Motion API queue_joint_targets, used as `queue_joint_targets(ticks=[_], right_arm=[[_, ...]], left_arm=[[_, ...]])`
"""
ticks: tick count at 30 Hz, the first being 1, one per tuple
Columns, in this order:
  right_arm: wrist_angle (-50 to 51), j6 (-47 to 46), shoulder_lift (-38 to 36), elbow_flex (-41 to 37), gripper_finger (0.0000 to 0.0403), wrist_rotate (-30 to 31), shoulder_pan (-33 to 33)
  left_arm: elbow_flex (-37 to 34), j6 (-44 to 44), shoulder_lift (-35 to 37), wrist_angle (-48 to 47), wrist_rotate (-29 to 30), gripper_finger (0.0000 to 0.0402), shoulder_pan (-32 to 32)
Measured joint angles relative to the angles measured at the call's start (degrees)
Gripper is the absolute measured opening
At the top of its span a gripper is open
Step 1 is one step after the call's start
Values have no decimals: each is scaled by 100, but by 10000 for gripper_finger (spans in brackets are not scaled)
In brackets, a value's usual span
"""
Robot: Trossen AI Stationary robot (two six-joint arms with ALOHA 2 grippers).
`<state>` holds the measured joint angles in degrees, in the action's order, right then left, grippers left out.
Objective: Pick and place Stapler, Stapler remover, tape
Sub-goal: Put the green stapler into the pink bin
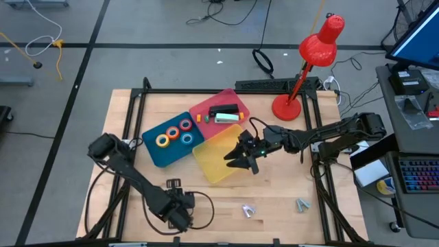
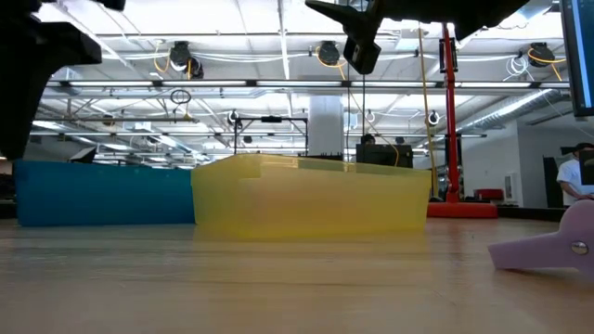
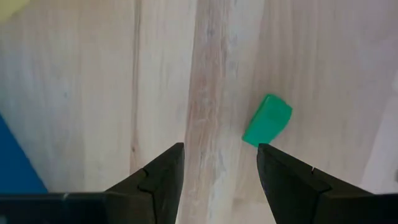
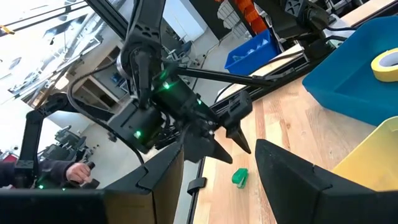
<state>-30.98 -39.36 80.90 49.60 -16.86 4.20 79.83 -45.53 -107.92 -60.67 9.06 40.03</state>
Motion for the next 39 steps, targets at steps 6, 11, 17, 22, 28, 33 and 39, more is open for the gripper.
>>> queue_joint_targets(ticks=[6,11,17,22,28,33,39], right_arm=[[0,-2,0,0,194,-2,1],[0,-28,0,0,192,-2,1],[-2,-26,0,0,192,0,1],[-2,-26,0,0,193,0,1],[-2,-26,0,0,193,0,1],[-2,-32,0,0,193,0,1],[0,-41,0,0,193,0,1]], left_arm=[[-2,82,-124,296,-4,200,-9],[0,472,-124,556,-4,200,68],[-114,779,-122,899,-79,200,170],[-450,956,-122,1479,-198,200,188],[-706,818,-122,1462,-174,200,145],[-928,986,-122,1933,-336,200,86],[-1152,1048,-122,2157,-376,200,68]])
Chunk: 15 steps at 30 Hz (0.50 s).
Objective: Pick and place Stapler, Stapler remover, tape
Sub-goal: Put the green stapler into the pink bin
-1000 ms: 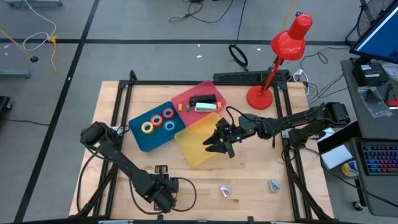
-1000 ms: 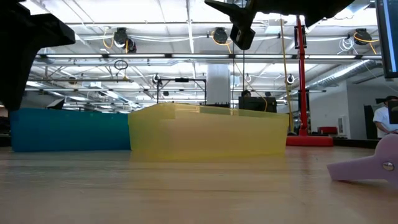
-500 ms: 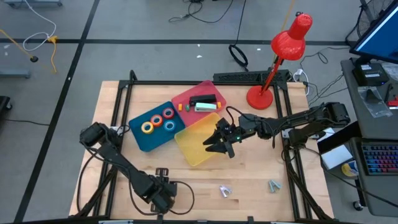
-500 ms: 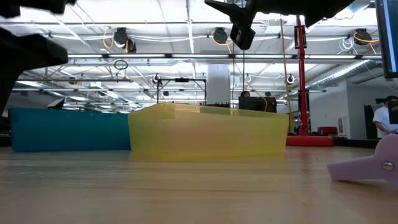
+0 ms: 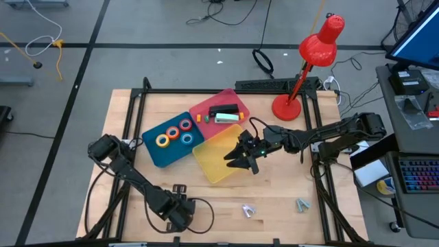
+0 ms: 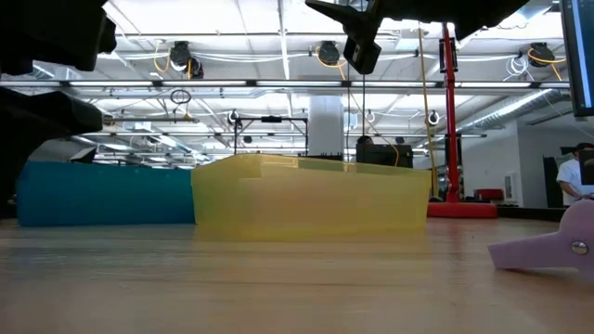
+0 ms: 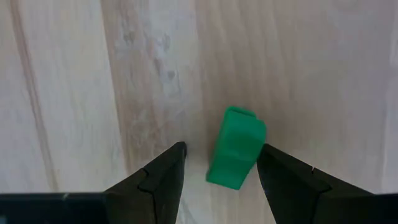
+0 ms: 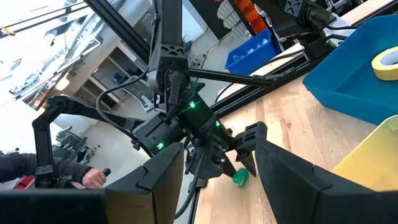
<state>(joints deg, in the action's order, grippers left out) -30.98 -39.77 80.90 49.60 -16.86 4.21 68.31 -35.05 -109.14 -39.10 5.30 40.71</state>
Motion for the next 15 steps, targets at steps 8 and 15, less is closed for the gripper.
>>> queue_joint_targets(ticks=[8,15], right_arm=[[-2,-1,0,0,194,11,0],[-2,-2,0,0,194,15,0]], left_arm=[[-109,7,20,128,-204,138,-139],[-113,-12,62,144,-495,67,-359]])
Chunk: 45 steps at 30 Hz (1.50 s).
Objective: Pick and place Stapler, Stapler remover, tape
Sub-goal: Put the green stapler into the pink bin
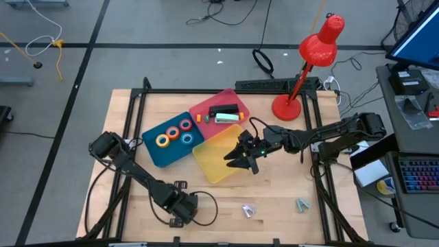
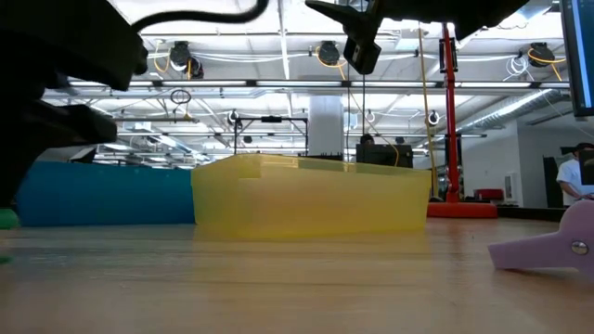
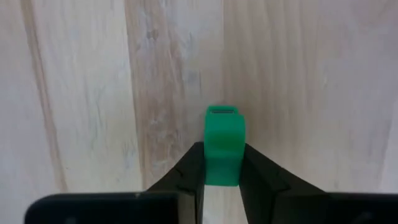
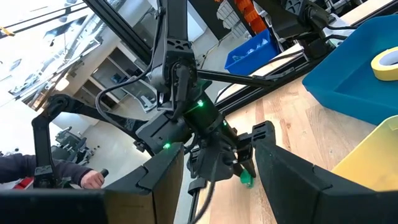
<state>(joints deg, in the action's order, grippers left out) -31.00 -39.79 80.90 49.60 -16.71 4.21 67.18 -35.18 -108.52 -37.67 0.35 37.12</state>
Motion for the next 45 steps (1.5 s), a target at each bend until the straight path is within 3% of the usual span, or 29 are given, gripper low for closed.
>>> queue_joint_targets(ticks=[8,16,20,23,26,32,39,45], right_arm=[[0,-66,0,0,193,2,0],[-54,-22,0,0,190,-4,0],[25,359,-64,0,192,-7,1],[67,629,-224,0,190,-2,-60],[467,982,-514,0,188,13,-184],[1930,1897,-1337,-42,191,153,-399],[2116,2127,-2635,-918,188,1184,-538],[1956,1905,-3870,-1865,191,1556,-579]], left_arm=[[-15,-89,929,-436,-32,67,-555],[-11,403,2488,-562,1883,67,-1589],[-9,891,2912,-439,2248,67,-2484],[-7,1147,2918,-290,2084,67,-3229],[-2,1428,2762,72,1504,68,-3916],[-8,1524,2274,767,755,68,-4868],[114,1224,1595,1077,219,68,-5366],[524,1325,889,892,-32,69,-5539]])
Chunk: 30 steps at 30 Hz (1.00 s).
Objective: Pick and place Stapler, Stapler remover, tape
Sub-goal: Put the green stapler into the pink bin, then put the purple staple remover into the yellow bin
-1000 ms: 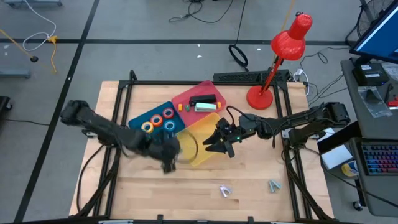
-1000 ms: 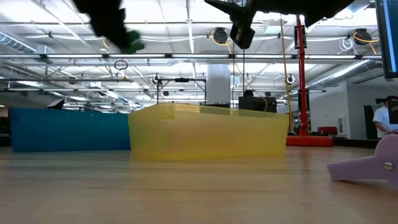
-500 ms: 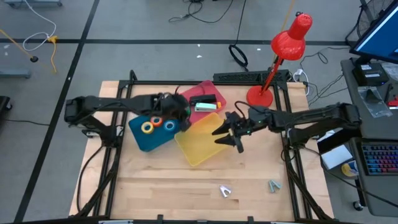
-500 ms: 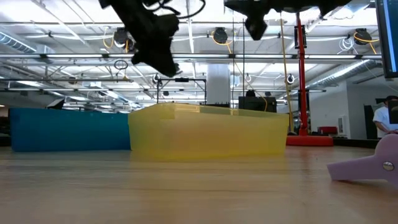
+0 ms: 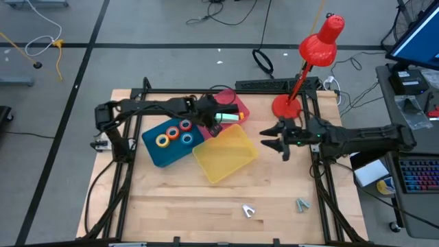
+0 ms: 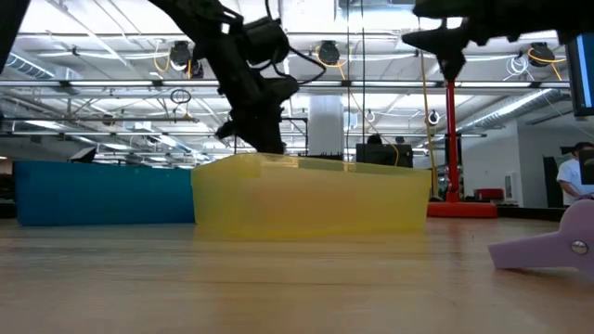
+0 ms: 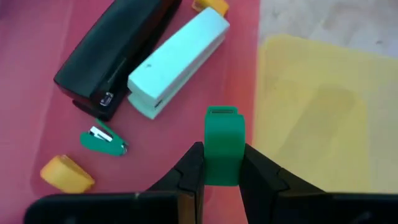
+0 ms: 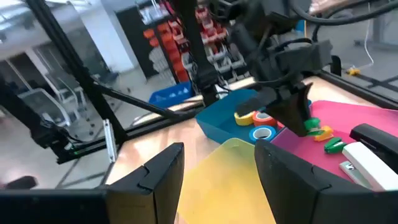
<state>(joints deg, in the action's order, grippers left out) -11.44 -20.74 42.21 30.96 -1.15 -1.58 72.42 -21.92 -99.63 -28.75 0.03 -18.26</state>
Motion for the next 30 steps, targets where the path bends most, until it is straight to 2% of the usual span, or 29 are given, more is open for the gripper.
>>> queue_joint_targets(ticks=[6,14,22,30], right_arm=[[-200,-17,-1051,-825,188,8,0],[-200,-351,-2043,-1558,191,545,1],[-358,-461,-2399,-1707,188,567,0],[-538,-402,-2394,-1709,191,565,0]], left_arm=[[469,-220,-455,-582,-49,69,-267],[709,-388,-802,-853,-157,69,-347],[709,-532,-992,-999,-114,80,-356],[709,-502,-990,-1010,231,144,-356]])
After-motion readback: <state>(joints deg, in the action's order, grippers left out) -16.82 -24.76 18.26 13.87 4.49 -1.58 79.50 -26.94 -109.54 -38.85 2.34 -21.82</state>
